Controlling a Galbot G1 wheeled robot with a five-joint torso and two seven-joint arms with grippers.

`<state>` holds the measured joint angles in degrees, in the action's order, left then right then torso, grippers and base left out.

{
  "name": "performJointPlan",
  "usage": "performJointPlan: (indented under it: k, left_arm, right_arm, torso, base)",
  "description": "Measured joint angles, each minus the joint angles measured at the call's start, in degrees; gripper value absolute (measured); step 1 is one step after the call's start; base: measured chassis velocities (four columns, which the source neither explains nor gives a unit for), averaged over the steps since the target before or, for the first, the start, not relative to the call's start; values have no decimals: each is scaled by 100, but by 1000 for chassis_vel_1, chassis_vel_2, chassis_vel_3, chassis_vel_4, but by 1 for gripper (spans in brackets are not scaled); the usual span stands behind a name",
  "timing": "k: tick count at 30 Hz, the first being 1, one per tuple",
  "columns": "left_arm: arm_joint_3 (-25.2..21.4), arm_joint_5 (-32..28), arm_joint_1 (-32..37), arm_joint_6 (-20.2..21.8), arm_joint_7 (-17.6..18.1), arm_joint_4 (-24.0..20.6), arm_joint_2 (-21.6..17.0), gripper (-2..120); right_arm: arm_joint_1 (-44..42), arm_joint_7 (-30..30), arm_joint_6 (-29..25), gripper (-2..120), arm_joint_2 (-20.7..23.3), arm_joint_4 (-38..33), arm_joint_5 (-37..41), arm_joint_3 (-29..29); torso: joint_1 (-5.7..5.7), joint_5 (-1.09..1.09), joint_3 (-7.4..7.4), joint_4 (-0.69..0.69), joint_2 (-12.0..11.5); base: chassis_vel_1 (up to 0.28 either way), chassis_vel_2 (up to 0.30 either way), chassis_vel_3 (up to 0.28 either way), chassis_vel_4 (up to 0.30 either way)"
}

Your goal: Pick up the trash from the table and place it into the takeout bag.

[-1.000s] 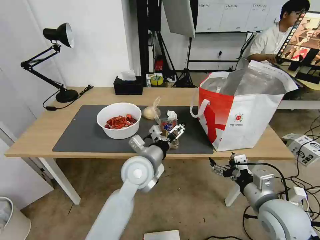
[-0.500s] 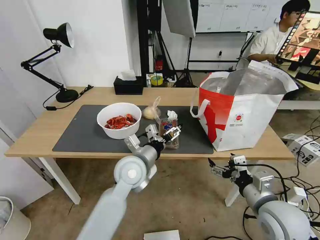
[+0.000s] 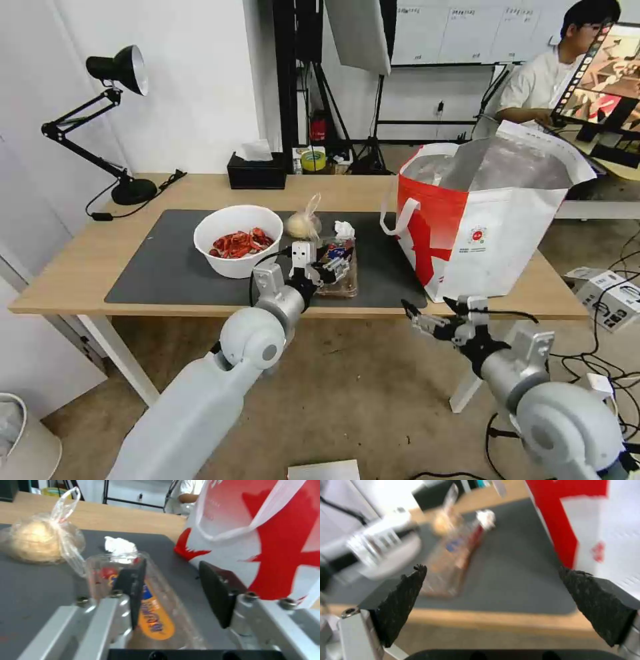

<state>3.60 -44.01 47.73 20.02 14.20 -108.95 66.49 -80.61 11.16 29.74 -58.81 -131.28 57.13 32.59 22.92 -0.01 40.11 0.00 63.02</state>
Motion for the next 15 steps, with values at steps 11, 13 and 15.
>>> performJointPlan:
  k: [11,13,15]
  left_arm:
    - [-2,371,236,-5,-170,37,-234,0]
    - [18,369,266,-5,-181,23,-237,0]
    - [43,360,286,-5,-183,18,-240,0]
  right_arm:
    - [678,553,-1120,100,117,225,743,-542]
    - [735,623,-1156,100,102,236,952,-599]
    - [796,700,-1178,100,76,261,1173,-648]
  torso:
    - [0,1,-1,0,0]
    - [0,0,-1,0,0]
    - [0,1,-1,0,1]
  base:
    - [0,0,0,0]
    - [0,0,0,0]
    - [0,0,0,0]
